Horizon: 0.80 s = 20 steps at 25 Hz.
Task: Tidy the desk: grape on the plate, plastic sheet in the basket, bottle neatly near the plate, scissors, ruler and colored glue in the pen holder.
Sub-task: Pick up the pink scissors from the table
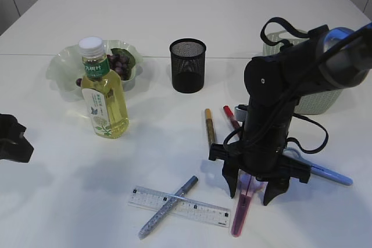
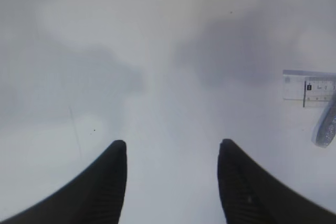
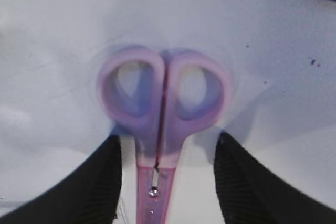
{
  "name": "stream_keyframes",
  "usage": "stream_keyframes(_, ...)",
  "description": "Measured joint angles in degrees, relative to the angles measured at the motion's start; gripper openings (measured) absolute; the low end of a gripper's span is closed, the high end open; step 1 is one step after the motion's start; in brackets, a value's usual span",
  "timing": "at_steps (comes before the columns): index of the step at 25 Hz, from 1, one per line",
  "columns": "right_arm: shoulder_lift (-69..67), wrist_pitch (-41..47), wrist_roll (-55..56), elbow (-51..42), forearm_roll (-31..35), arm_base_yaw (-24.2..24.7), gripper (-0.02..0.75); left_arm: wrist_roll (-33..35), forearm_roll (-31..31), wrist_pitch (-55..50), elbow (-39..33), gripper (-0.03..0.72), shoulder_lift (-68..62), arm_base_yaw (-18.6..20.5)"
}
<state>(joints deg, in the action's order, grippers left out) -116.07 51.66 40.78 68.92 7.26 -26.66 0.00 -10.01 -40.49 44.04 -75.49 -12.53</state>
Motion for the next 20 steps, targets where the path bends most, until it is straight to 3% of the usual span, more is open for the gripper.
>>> stream_keyframes(9,0.0,0.13,-0.13,0.0,0.27,0.0,0.208,0.0,0.07,-0.09,0.0,0.406,0.0,0.0)
stream_keyframes(20,0.0,0.25,-2.79,0.08,0.27,-0.05,0.174,0.0,0.07,-0.09,0.0,0.406,0.0,0.0)
